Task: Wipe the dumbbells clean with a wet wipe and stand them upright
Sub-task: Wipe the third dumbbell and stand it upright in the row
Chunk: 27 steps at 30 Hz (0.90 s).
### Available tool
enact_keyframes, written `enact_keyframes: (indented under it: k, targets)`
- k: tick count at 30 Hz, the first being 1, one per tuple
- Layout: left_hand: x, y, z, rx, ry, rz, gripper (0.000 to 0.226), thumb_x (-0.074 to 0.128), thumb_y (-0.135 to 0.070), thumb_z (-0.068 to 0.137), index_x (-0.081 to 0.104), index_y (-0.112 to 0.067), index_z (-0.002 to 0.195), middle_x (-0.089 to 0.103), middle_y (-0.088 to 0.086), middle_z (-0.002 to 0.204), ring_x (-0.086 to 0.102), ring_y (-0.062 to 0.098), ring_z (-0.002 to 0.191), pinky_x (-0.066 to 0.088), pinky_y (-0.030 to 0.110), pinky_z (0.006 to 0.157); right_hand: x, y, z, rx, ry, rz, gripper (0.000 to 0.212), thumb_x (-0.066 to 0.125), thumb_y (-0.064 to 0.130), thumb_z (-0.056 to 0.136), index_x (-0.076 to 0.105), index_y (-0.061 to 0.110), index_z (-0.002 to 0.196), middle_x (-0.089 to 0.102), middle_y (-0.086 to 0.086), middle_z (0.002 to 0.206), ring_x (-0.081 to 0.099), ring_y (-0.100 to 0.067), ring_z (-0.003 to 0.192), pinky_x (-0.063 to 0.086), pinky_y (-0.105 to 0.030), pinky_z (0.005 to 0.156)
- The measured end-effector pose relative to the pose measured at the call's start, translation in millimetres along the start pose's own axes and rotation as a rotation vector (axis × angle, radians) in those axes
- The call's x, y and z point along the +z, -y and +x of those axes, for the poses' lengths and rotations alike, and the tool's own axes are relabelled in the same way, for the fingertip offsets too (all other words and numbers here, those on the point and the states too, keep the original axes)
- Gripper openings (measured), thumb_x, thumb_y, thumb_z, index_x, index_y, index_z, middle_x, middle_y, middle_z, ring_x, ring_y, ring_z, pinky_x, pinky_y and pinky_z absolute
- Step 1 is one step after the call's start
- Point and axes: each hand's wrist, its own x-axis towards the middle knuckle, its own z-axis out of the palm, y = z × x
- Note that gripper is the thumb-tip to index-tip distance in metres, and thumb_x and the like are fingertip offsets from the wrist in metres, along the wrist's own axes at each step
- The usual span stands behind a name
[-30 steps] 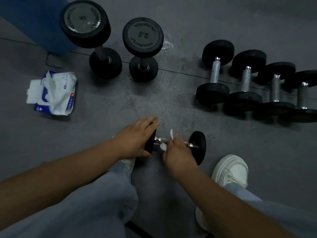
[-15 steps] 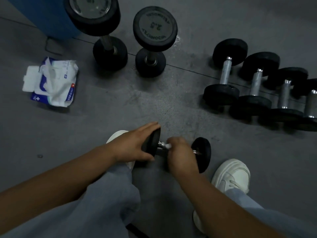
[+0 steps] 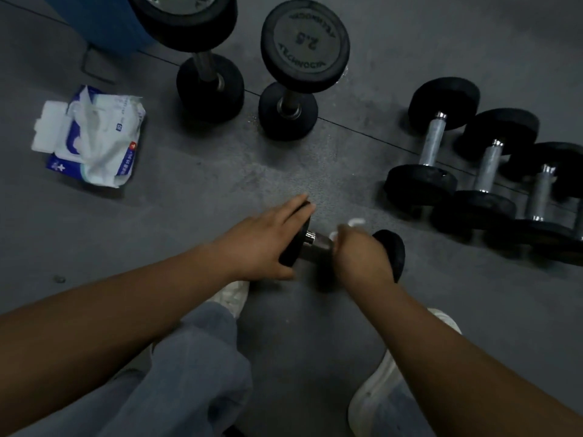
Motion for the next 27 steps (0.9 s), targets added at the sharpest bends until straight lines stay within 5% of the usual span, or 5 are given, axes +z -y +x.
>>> enact_keyframes:
  k: [3,6,11,17,27]
  targets:
    - [-10,8,19,0.003,0.08,0.115,0.122,0.079,-0.052,0.072,-0.006,-0.027,0.156,-0.013,-0.002,0.165,0.016,0.022,0.15,0.03,0.04,0.113,-3,20,0,-0.138,0.013,0.211,0.039,0.04,0.019,0.098,0.041,0.023,0.136,0.064,-0.011,0.116,0.062,-0.031,0.104,0.046,-0.034,0.081]
    - [-32,21,43,-0.002,0.132,-0.034,0.119,0.078,-0.056,0.073,0.001,-0.024,0.158,-0.003,-0.001,0.166,0.011,0.019,0.151,0.022,0.035,0.12,-19,-8,26,0.141,-0.085,0.283,0.032,0.041,0.016,0.094,0.042,0.027,0.125,0.065,-0.014,0.11,0.062,-0.033,0.099,0.042,-0.032,0.077]
    - [-37,21,58,0.024,-0.02,-0.105,0.104,0.074,-0.05,0.077,0.013,-0.024,0.157,0.01,-0.003,0.165,0.026,0.02,0.148,0.031,0.038,0.116,-15,15,29,-0.214,-0.1,0.132,0.034,0.052,0.021,0.09,0.053,0.015,0.123,0.056,-0.013,0.121,0.057,-0.036,0.104,0.046,-0.04,0.088]
    - [-29,14,50,0.006,-0.006,0.064,0.121,0.082,-0.038,0.069,-0.001,-0.025,0.157,-0.006,-0.007,0.165,0.014,0.019,0.15,0.026,0.04,0.114,-10,2,30,-0.085,-0.116,-0.06,0.045,0.045,0.014,0.091,0.041,0.009,0.136,0.053,-0.015,0.124,0.056,-0.037,0.108,0.042,-0.042,0.094]
    - [-1,-6,-8,0.076,-0.235,-0.027,0.094,0.078,-0.048,0.07,0.032,-0.022,0.148,0.026,-0.003,0.151,0.033,0.02,0.135,0.04,0.039,0.105,3,14,-16,-0.173,-0.064,0.041,0.038,0.046,0.019,0.093,0.049,0.022,0.131,0.063,-0.007,0.113,0.062,-0.031,0.101,0.047,-0.036,0.082]
